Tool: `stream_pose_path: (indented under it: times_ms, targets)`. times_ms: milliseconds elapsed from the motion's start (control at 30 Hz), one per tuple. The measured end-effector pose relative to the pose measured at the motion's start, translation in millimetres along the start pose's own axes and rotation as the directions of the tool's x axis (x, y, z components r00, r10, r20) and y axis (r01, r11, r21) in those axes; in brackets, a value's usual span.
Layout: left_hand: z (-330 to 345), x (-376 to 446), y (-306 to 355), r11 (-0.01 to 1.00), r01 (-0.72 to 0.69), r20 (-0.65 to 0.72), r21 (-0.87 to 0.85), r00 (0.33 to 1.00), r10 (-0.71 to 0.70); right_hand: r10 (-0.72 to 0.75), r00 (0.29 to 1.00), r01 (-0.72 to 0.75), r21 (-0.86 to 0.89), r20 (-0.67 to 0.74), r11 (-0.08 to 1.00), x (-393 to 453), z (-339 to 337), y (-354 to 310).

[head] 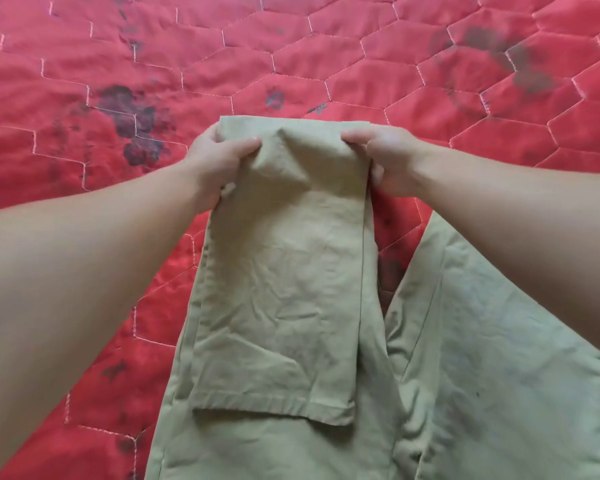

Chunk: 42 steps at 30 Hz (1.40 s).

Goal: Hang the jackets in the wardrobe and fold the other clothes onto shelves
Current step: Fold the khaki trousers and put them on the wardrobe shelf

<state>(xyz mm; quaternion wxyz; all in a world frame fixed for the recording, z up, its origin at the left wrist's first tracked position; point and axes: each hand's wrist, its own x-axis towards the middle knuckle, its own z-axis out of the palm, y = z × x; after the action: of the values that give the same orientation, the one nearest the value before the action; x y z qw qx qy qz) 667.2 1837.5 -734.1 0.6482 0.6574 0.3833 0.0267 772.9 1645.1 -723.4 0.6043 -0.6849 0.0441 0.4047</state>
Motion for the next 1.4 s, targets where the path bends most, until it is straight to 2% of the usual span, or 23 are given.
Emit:
stream_pose_path:
  times_ms: [67, 100, 133, 167, 200, 267, 333, 367, 400, 467, 500, 567, 600, 667, 733, 800, 900, 967, 1067, 1167, 1233, 1333, 1400]
  targets:
    - [3.6, -1.5, -10.4, 0.981, -0.041, -0.158, 0.188, 0.985, 0.071, -0.007, 0.996, 0.008, 0.015, -0.089, 1.0, 0.3, -1.3, 3.0]
    - [6.5, -5.5, -14.0, 0.956, -0.065, -0.235, 0.288, 0.962, 0.136, -0.083, 0.981, 0.072, -0.067, -0.175, 0.995, -2.3, -2.2, 8.1]
    - [10.0, -13.2, -16.2, 0.917, -0.093, -0.279, 0.388, 0.937, 0.213, -0.207, 0.946, 0.152, -0.222, -0.25, 0.963, -8.2, -1.9, 16.2]
    - [13.2, -21.4, -19.7, 0.858, -0.119, -0.295, 0.499, 0.908, 0.297, -0.339, 0.898, 0.219, -0.385, -0.279, 0.897, -16.6, -1.8, 27.4]
    - [17.7, -31.9, -24.2, 0.769, -0.142, -0.266, 0.623, 0.886, 0.379, -0.434, 0.859, 0.251, -0.514, -0.273, 0.82, -29.1, -2.9, 40.7]
    - [29.2, -58.2, -41.6, 0.538, -0.229, -0.08, 0.811, 0.868, 0.491, -0.519, 0.837, 0.272, -0.692, -0.172, 0.668, -57.4, -10.3, 66.3]
    - [44.8, -90.3, -63.4, 0.382, -0.394, 0.164, 0.836, 0.844, 0.511, -0.519, 0.854, 0.252, -0.841, -0.041, 0.479, -80.0, -22.7, 81.6]
    - [52.9, -106.9, -74.1, 0.339, -0.474, 0.267, 0.813, 0.82, 0.506, -0.473, 0.881, 0.211, -0.879, -0.019, 0.428, -86.5, -27.6, 83.4]
    - [61.0, -122.8, -84.0, 0.316, -0.533, 0.34, 0.785, 0.797, 0.5, -0.392, 0.92, 0.165, -0.888, -0.019, 0.43, -92.3, -29.5, 80.1]
    - [74.8, -149.7, -99.7, 0.309, -0.584, 0.393, 0.751, 0.771, 0.502, -0.118, 0.993, 0.078, -0.83, 0.015, 0.552, -100.3, -28.3, 73.0]
    - [78.8, -159.8, -104.6, 0.319, -0.577, 0.393, 0.751, 0.78, 0.487, 0.04, 0.997, 0.032, -0.792, 0.071, 0.61, -104.2, -27.3, 70.5]
    - [81.1, -174.7, -110.6, 0.329, -0.535, 0.387, 0.778, 0.821, 0.419, 0.281, 0.937, -0.043, -0.733, 0.205, 0.678, -111.4, -29.1, 69.4]
    - [79.8, -179.8, -113.3, 0.319, -0.518, 0.393, 0.793, 0.837, 0.382, 0.361, 0.894, -0.052, -0.738, 0.266, 0.673, -115.1, -30.9, 71.1]
    - [75.9, -186.9, -117.3, 0.295, -0.51, 0.418, 0.808, 0.85, 0.321, 0.461, 0.826, -0.014, -0.804, 0.326, 0.595, -119.1, -34.5, 79.1]
    - [74.7, -194.0, -118.6, 0.308, -0.507, 0.426, 0.805, 0.856, 0.294, 0.47, 0.828, -0.004, -0.836, 0.305, 0.549, -120.4, -37.8, 87.6]
    - [75.8, -199.8, -122.5, 0.33, -0.481, 0.405, 0.812, 0.872, 0.274, 0.376, 0.885, 0.039, -0.849, 0.274, 0.526, -122.0, -41.3, 92.2]
    - [75.9, -205.0, -137.4, 0.245, -0.482, 0.415, 0.841, 0.866, 0.28, 0.111, 0.963, 0.188, -0.909, 0.245, 0.372, -128.2, -41.7, 98.0]
    - [74.1, -206.7, -146.5, 0.181, -0.484, 0.419, 0.856, 0.856, 0.303, -0.059, 0.961, 0.275, -0.925, 0.269, 0.262, -133.5, -39.8, 105.3]
    - [79.1, -207.9, -146.1, 0.177, -0.477, 0.411, 0.861, 0.857, 0.312, -0.232, 0.942, 0.289, -0.936, 0.241, 0.201, -130.2, -50.8, 110.5]
    - [89.5, -212.2, -137.5, 0.226, -0.507, 0.422, 0.832, 0.842, 0.337, -0.492, 0.866, 0.243, -0.934, 0.087, 0.262, -111.8, -78.9, 95.5]
    - [104.1, -213.7, -130.0, 0.274, -0.537, 0.433, 0.798, 0.827, 0.359, -0.576, 0.816, 0.156, -0.941, -0.049, 0.3, -96.9, -101.1, 83.1]
    - [137.3, -209.1, -115.4, 0.277, -0.593, 0.441, 0.756, 0.775, 0.453, -0.507, 0.818, -0.093, -0.933, -0.271, 0.348, -79.6, -135.9, 66.4]
    - [157.6, -198.4, -102.3, 0.253, -0.589, 0.447, 0.768, 0.774, 0.448, -0.441, 0.829, -0.233, -0.93, -0.343, 0.284, -73.4, -153.4, 58.3]
